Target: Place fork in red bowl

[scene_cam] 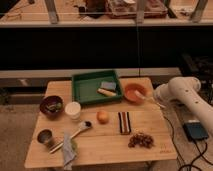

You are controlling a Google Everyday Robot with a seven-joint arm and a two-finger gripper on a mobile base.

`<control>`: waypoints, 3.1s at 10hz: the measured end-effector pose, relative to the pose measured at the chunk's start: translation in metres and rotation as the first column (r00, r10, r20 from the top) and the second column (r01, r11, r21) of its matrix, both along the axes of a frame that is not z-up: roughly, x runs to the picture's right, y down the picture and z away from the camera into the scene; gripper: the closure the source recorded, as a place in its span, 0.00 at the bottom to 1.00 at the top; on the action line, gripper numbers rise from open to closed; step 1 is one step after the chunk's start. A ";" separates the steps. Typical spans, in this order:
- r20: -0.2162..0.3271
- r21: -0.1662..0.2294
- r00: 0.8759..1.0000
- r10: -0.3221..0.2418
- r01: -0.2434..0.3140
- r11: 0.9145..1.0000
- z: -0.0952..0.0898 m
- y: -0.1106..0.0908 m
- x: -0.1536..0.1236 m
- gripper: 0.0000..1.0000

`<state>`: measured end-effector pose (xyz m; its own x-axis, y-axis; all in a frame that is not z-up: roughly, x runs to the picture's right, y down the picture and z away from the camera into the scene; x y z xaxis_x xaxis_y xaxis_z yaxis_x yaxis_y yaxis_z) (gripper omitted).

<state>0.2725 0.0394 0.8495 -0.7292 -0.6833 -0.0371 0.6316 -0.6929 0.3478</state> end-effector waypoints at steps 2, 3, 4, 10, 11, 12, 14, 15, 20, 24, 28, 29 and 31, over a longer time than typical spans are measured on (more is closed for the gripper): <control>-0.056 0.008 0.996 0.064 -0.064 0.998 0.032 -0.030 -0.010 1.00; -0.077 0.008 0.993 0.094 -0.094 0.996 0.045 -0.033 -0.011 1.00; -0.087 0.003 0.988 0.125 -0.125 0.992 0.057 -0.030 -0.009 0.97; -0.043 -0.014 0.981 0.191 -0.191 0.981 0.070 -0.011 -0.014 0.40; -0.035 -0.013 0.983 0.181 -0.182 0.983 0.067 -0.013 -0.016 0.29; -0.027 -0.020 0.986 0.166 -0.166 0.986 0.065 -0.014 -0.018 0.21; -0.014 -0.034 0.990 0.141 -0.142 0.989 0.065 -0.015 -0.027 0.20; -0.007 -0.043 0.992 0.128 -0.129 0.991 0.065 -0.016 -0.031 0.20; 0.007 -0.052 0.996 0.093 -0.093 0.994 0.060 -0.017 -0.037 0.20; 0.018 -0.034 0.996 0.085 -0.085 0.996 0.056 -0.017 -0.037 0.20; -0.009 -0.032 0.993 0.116 -0.116 0.993 0.056 -0.017 -0.036 0.20; -0.014 -0.031 0.992 0.124 -0.124 0.992 0.056 -0.017 -0.038 0.20; -0.016 -0.031 0.992 0.125 -0.125 0.992 0.056 -0.017 -0.038 0.20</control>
